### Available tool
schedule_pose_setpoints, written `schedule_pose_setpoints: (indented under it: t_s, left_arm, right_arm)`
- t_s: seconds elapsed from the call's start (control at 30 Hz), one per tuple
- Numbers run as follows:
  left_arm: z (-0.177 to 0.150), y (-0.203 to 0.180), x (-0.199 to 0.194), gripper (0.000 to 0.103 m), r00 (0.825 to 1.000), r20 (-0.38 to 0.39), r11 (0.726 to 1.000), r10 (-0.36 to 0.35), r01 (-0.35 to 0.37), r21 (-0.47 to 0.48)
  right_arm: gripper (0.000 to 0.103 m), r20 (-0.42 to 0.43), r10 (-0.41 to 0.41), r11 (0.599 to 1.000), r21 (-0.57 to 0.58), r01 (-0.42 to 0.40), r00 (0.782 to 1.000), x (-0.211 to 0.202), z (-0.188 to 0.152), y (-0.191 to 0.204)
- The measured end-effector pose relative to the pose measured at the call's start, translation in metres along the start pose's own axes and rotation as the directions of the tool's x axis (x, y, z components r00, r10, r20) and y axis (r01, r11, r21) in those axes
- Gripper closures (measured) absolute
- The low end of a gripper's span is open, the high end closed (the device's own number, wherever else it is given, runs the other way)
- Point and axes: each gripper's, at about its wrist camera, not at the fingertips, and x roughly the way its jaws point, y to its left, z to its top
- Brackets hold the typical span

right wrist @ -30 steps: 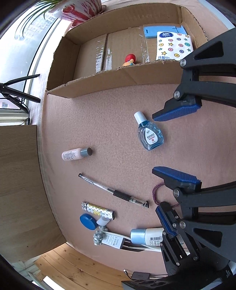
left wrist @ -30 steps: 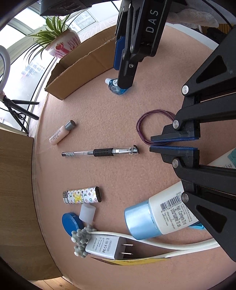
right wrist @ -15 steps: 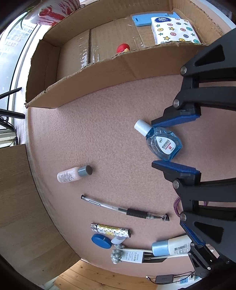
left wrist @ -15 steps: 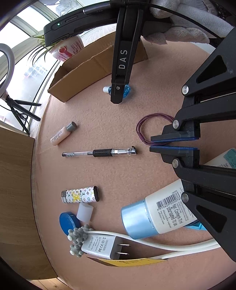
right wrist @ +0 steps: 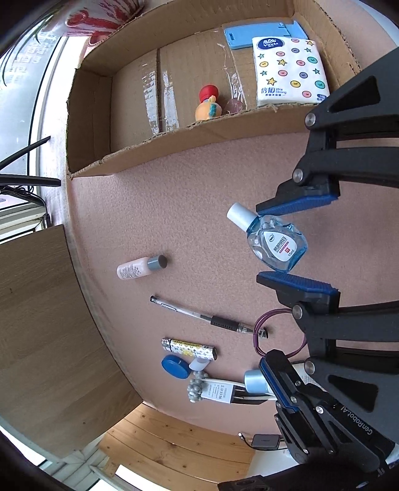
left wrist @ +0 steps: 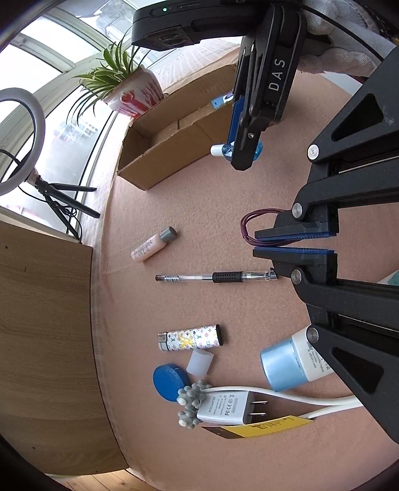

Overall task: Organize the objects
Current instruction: 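Carry the eye-drop bottle and rubber band into the box and release both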

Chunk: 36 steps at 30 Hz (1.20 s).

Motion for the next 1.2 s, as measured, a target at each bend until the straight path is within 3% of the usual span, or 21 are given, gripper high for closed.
schedule_pose_setpoints:
  t_s: [0.17,0.43,0.77,1.07,1.1,1.17,1.2]
  left_arm:
    - [0.025,-0.026,-0.011,0.099,0.998,0.049,0.999,-0.032,0.030,0.036]
    - [0.067,-0.088,-0.002,0.099,0.991,0.082,0.990,-0.104,0.095,0.105]
    - [0.088,-0.162,0.037,0.099,0.989,0.054,0.976,-0.138,0.126,0.179]
    - [0.089,-0.182,0.064,0.099,0.993,0.012,0.976,-0.118,0.114,0.183]
    - [0.089,-0.181,0.066,0.098,0.992,-0.005,0.976,-0.125,0.124,0.181]
    - [0.089,-0.180,0.067,0.076,0.993,-0.018,0.977,-0.114,0.116,0.178]
    - [0.088,-0.178,0.065,0.070,0.994,-0.012,0.978,-0.109,0.110,0.179]
  right_arm:
    - [0.069,0.074,-0.002,1.000,-0.021,0.003,0.997,-0.031,0.003,-0.010]
    - [0.069,0.163,-0.070,0.998,0.013,0.069,0.984,-0.070,0.002,-0.063]
    - [0.069,0.175,-0.127,0.990,0.082,0.114,0.976,-0.080,0.004,-0.126]
    - [0.069,0.158,-0.133,0.989,0.078,0.122,0.978,-0.072,0.004,-0.141]
    - [0.068,0.159,-0.136,0.989,0.072,0.126,0.978,-0.072,0.004,-0.140]
    - [0.066,0.167,-0.139,0.990,0.043,0.133,0.976,-0.073,0.005,-0.136]
    - [0.057,0.163,-0.143,0.990,0.024,0.141,0.976,-0.073,0.005,-0.132]
